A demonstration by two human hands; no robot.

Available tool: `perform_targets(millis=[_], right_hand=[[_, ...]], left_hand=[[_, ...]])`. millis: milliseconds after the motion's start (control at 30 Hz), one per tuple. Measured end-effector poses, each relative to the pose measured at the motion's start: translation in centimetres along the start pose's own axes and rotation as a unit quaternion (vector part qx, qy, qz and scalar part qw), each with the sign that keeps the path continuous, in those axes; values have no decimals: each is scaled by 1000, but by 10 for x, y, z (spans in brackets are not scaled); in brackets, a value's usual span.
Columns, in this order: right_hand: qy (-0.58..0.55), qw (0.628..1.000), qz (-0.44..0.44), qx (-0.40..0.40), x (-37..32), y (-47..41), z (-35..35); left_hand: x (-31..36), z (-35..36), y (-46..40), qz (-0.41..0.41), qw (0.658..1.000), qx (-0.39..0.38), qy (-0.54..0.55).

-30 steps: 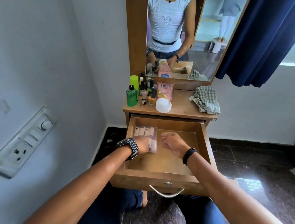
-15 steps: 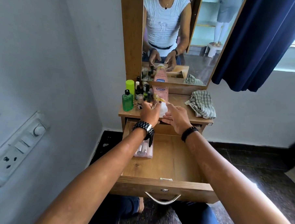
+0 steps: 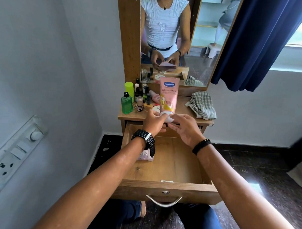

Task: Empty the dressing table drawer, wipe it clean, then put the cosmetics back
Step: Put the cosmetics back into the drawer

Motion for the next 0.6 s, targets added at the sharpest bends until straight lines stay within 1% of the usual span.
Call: perform_targets(millis=[67, 100, 200, 233, 300, 433, 500, 600], right_hand=[[0, 999, 8, -47, -1, 15, -8], [5, 998, 16, -59, -1, 23, -13], [33, 997, 40, -50, 4, 44, -33], [52, 996, 46, -52, 4, 48, -37], [97, 990, 73, -68, 6, 61, -47], [183, 963, 146, -130, 12, 80, -64], [251, 940, 160, -164, 15, 82, -69], [315, 913, 186, -179, 20, 79, -76]], left_hand=[[-9, 2, 7, -2, 999, -32, 10], [-13, 4, 11, -5, 999, -49, 15], [-28, 9, 20, -31, 996, -83, 13], [-31, 10, 22, -39, 995, -87, 3], [-42, 17, 31, -79, 989, -124, -34], [-69, 35, 45, -170, 954, -219, -118], [-79, 44, 48, -187, 935, -251, -169], [-93, 56, 44, -211, 913, -276, -213]])
Point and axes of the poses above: each hand's wrist, its own y-axis away from the middle knuckle, its own z-axis out of the palm, x = y × z, the point moved 6 cm from there along -y, towards the middle knuckle, and after that the axes turned 12 degrees about -z, right-handed, at the moved point
